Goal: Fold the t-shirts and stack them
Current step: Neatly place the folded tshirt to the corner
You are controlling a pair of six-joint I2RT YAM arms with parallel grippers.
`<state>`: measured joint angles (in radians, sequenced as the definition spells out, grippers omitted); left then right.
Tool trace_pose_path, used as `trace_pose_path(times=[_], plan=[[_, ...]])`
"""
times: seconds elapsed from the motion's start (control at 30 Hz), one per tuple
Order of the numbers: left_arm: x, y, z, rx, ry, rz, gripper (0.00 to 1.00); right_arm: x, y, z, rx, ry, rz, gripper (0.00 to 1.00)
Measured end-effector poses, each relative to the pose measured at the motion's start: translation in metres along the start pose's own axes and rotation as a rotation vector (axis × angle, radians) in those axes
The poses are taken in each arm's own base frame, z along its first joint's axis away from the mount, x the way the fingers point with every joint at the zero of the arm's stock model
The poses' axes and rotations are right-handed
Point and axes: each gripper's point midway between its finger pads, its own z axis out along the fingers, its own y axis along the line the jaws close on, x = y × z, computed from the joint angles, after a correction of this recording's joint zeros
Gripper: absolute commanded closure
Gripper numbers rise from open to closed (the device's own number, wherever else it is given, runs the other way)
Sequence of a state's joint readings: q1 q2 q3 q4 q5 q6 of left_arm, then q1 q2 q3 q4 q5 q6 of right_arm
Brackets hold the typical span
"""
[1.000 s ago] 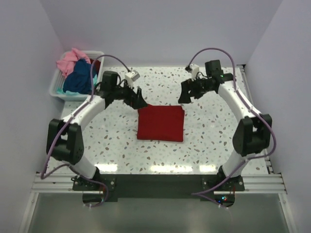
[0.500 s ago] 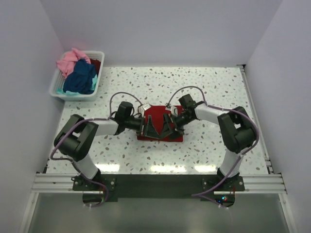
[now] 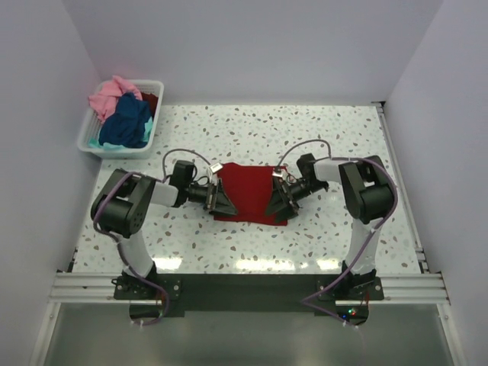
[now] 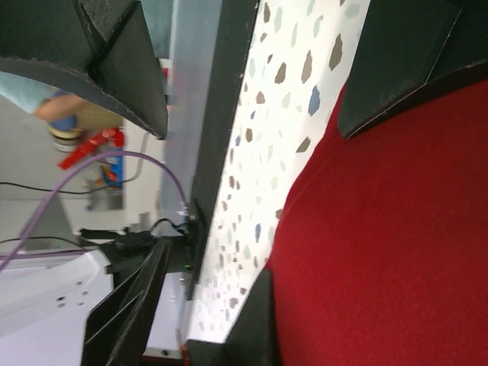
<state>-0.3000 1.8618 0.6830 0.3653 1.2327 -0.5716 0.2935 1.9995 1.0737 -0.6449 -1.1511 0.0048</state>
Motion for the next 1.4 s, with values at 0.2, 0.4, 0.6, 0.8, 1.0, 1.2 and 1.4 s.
trace_pose_path(times=[0.2,0.4,0.6,0.8,1.0,1.2,1.4], plan=[[-0.019,-0.032,-0.018,-0.119,-0.049,0.181,0.0,-0.014,0.026,-0.03,0.084,0.019,-0.089,0.01],[-0.111,-0.071,-0.022,-0.162,-0.175,0.412,0.0,-0.083,0.085,-0.058,0.096,-0.104,-0.344,0.02],[-0.166,-0.021,-0.004,-0.196,-0.217,0.358,0.0,-0.128,0.051,-0.046,0.092,-0.096,-0.317,0.04],[-0.157,0.046,0.006,-0.214,-0.197,0.183,0.0,-0.143,-0.009,-0.039,0.007,-0.08,-0.133,0.04],[-0.18,0.054,-0.021,-0.235,-0.259,0.17,0.0,-0.15,-0.012,-0.056,0.01,-0.116,-0.138,0.02],[-0.21,0.044,-0.061,-0.471,-0.292,0.287,0.0,-0.142,0.022,-0.072,0.049,-0.187,-0.124,0.01],[-0.22,-0.038,-0.048,-0.735,-0.21,0.708,0.0,-0.138,0.117,-0.134,0.206,-0.389,-0.393,0.01]])
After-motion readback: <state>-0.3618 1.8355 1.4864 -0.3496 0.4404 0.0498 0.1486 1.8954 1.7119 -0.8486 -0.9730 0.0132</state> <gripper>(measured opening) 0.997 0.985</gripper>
